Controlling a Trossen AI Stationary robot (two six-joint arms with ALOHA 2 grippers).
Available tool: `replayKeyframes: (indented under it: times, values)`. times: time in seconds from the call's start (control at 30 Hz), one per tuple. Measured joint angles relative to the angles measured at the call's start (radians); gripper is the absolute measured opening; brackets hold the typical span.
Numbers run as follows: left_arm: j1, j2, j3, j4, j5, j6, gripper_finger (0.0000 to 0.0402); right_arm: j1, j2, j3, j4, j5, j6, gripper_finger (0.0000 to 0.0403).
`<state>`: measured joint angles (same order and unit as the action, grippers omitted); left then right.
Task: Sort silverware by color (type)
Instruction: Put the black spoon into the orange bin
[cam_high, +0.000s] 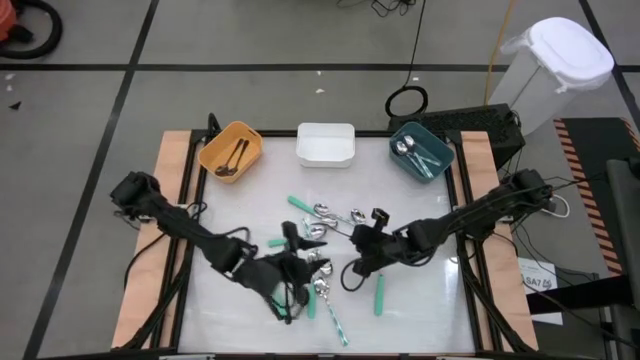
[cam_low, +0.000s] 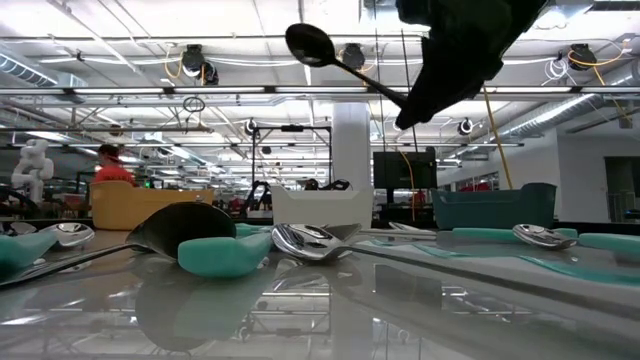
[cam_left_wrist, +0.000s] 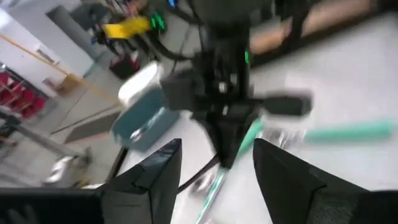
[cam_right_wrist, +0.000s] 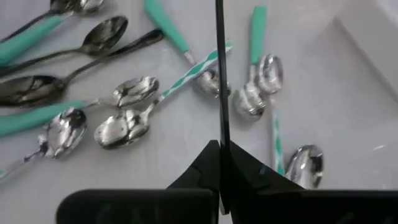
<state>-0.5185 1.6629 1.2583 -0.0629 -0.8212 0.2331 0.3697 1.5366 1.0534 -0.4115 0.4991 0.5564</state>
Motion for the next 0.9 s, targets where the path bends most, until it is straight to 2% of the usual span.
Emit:
replayKeyframes:
  times: [0.2, 0.4, 0.5, 0.77, 0.9]
  values:
    - [0.052, 0.189, 0.237, -0.363, -0.005, 0.021, 0.02, -0.01, 0.005, 0.0, 0.001, -0.036, -0.006, 0.0003]
    - [0.054, 0.338, 0.406, -0.637, -0.142, 0.029, 0.02, -0.009, 0.005, 0.0, 0.002, -0.092, -0.022, 0.0003]
    - [0.051, 0.38, 0.442, -0.683, -0.182, 0.066, 0.02, -0.009, 0.005, 0.0, 0.002, -0.112, -0.026, 0.0004]
    - [0.046, 0.411, 0.444, -0.706, -0.242, 0.132, 0.02, -0.008, 0.005, 0.0, 0.012, -0.16, -0.027, 0.0004]
    - [0.046, 0.411, 0.444, -0.724, -0.253, 0.17, 0.0181, -0.008, 0.005, 0.0, 0.047, -0.166, -0.036, 0.0004]
